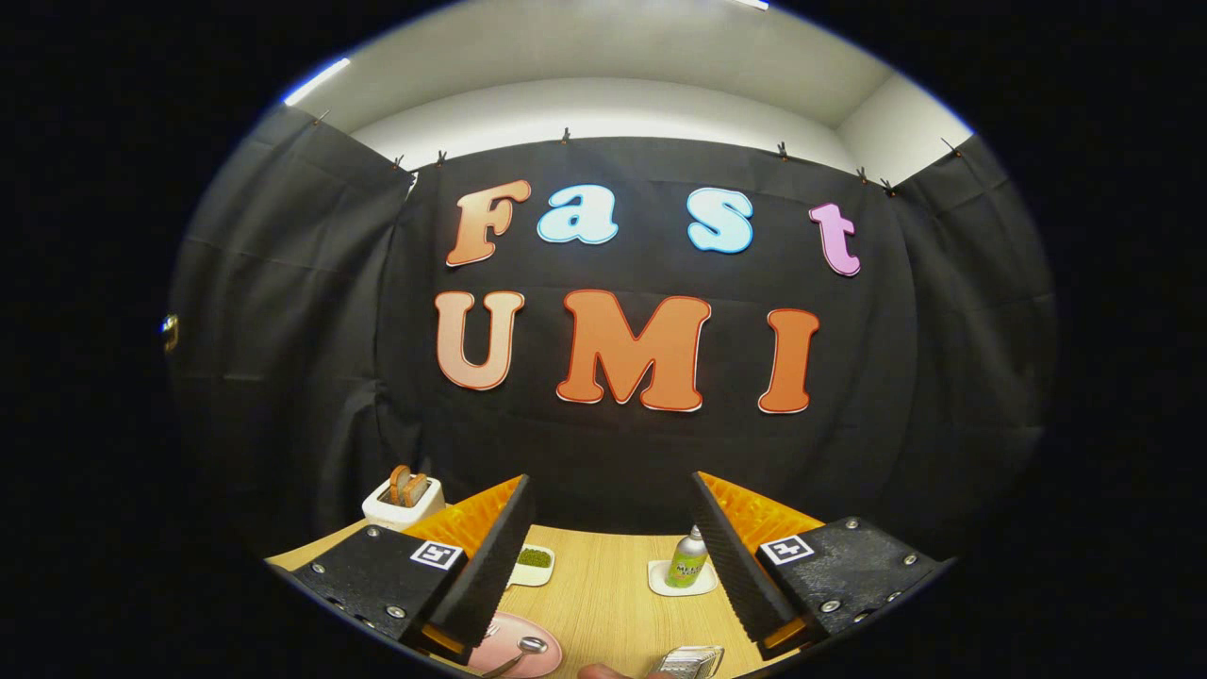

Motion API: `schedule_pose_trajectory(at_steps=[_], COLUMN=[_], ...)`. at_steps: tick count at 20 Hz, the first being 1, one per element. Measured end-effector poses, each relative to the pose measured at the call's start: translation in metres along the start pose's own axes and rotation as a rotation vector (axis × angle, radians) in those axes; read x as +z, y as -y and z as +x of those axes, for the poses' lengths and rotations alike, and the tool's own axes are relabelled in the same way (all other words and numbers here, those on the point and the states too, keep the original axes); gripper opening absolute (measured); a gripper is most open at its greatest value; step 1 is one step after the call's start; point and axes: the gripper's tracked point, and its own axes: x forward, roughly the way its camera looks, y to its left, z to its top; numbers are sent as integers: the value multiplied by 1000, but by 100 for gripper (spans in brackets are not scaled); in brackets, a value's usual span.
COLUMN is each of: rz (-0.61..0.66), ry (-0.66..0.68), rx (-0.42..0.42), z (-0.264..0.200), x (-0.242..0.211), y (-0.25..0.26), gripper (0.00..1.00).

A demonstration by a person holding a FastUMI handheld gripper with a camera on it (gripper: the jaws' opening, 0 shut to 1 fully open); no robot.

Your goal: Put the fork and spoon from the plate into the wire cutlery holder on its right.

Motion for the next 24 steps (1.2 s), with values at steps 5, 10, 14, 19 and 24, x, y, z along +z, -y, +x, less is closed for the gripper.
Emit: schedule_pose_trajectory(at_steps=[5,10,14,19,24], rz=[-10,-17,-11,54,49], ry=[-59,-173,-344,-621,-840], rx=[31,60,87,148,135], z=[2,7,8,-1,-16], x=[-28,-72,-127,-202,-256], y=[-20,-42,-64,-96,-113], gripper=[99,99,99,99,98])
